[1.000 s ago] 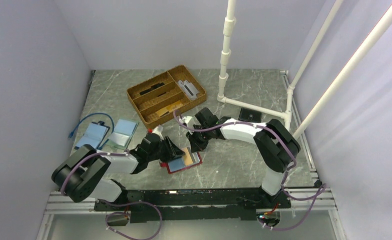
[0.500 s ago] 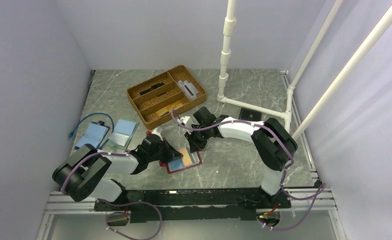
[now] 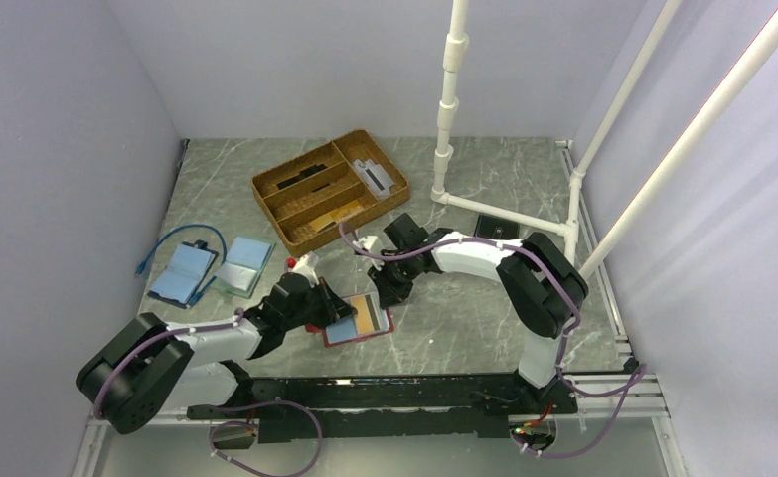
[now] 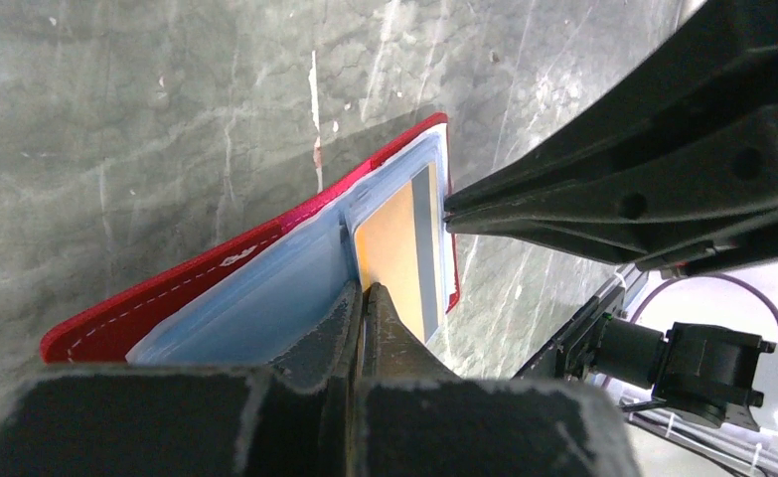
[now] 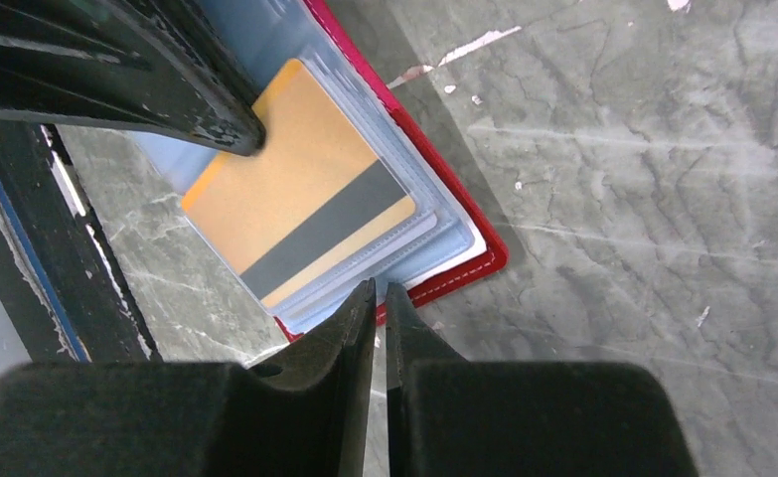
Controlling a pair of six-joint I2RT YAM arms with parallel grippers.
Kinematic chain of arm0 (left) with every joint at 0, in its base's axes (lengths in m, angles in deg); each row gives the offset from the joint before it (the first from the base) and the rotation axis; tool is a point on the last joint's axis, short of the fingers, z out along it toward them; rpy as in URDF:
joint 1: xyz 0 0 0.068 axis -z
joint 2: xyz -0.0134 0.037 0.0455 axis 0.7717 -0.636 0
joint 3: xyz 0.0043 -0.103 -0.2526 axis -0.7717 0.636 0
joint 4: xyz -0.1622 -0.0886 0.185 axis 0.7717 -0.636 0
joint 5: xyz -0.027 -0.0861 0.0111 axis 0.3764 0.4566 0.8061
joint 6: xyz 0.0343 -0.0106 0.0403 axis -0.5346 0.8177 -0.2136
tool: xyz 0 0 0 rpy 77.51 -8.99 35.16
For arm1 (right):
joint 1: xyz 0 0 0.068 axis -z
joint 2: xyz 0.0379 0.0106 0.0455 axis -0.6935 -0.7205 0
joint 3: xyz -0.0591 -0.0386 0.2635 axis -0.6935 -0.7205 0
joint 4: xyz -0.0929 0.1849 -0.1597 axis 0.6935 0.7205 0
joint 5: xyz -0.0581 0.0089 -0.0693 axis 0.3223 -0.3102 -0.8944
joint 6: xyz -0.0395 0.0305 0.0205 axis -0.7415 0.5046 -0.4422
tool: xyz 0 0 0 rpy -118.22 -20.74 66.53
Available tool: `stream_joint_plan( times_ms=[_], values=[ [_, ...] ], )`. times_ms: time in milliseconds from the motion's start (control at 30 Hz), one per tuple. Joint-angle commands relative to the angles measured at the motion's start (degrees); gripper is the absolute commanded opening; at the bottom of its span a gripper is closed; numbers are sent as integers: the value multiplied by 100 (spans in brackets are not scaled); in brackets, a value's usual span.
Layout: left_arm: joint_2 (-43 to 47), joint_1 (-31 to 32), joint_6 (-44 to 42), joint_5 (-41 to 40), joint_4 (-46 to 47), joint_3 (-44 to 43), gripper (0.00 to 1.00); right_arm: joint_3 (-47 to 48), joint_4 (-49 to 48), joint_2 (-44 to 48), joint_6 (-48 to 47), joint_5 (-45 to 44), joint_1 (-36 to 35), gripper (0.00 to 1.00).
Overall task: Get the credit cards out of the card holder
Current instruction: Pick up the card holder from the center of the board.
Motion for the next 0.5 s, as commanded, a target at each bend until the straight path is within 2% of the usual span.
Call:
stream_joint_plan(
  times_ms=[0,67,200,267,467],
  values=[
    [257,24,-494,-95,-54,46,0,186,217,-44,-228,123,29,12],
    [307,24,-602,-80,-5,81,0,236,312,-3,-366,234,37,13],
    [307,23,-868,67,238,122,0,325,596,101,-726,758,179,33],
    [266,23,-1006,122,347,122,0,355,733,161,-893,1046,299,39],
    [150,24,-1415,369,843,139,0,342,925,329,-1242,1789,541,53]
  ],
)
